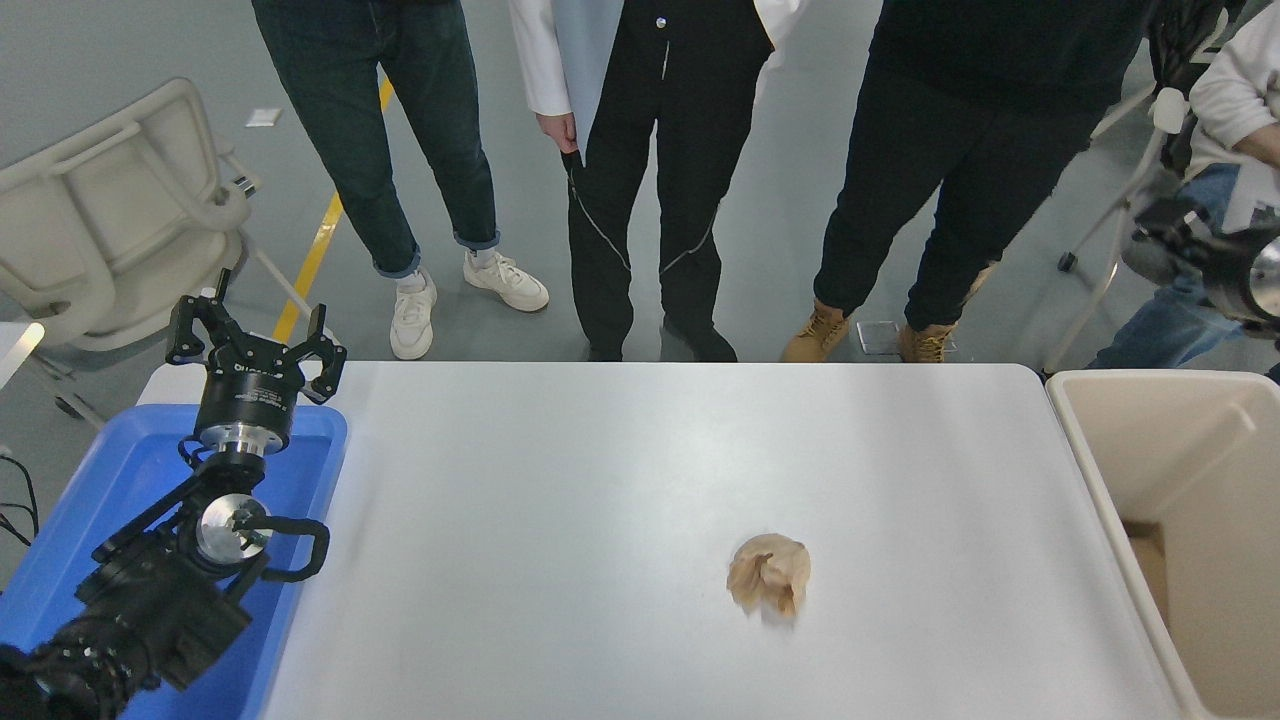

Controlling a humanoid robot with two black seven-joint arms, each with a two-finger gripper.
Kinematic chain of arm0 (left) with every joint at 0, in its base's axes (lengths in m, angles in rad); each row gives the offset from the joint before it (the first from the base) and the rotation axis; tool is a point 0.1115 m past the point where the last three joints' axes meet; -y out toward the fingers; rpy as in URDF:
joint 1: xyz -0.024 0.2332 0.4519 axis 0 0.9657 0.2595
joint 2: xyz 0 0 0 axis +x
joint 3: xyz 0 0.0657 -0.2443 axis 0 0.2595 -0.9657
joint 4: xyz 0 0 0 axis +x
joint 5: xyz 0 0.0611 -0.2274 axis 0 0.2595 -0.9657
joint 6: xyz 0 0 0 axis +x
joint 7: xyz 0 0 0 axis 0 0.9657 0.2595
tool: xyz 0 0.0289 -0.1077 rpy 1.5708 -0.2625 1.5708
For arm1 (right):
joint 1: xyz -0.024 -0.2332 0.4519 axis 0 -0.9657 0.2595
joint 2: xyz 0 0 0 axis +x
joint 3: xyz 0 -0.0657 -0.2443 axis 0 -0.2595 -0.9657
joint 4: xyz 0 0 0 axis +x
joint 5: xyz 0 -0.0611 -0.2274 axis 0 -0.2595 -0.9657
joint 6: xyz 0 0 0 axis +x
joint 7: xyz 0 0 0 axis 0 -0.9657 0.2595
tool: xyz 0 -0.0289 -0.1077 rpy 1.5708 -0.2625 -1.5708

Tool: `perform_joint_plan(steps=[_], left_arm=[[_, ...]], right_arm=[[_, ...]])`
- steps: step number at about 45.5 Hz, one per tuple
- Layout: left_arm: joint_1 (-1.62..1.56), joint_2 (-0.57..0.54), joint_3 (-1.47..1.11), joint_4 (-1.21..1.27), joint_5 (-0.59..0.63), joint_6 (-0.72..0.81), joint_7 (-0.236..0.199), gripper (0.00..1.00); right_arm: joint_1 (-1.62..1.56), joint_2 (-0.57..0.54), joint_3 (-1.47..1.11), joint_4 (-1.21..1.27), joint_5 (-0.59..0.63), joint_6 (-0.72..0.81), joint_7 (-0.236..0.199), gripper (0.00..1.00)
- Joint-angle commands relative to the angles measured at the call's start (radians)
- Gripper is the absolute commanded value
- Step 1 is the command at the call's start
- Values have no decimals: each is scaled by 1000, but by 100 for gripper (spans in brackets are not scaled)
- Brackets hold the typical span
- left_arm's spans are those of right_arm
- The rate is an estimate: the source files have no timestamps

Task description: Pick up paper ball place in dustbin

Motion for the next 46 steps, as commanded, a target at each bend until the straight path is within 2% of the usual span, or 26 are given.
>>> perform_joint_plan(steps=[1, 13, 25, 46], left_arm=[[0, 0, 0, -1, 0, 0, 0, 99], [0, 0, 0, 1, 0, 0, 0, 99], [0, 0, 0, 1, 0, 0, 0, 99], [0, 0, 0, 1, 0, 0, 0, 99]], right_arm=[[353, 71, -225, 282, -1, 213, 0, 100], [517, 164, -221, 420, 2, 397, 0, 100], [595, 185, -107, 455, 2, 575, 0, 100], [657, 244, -41, 466, 10, 575, 0, 100]])
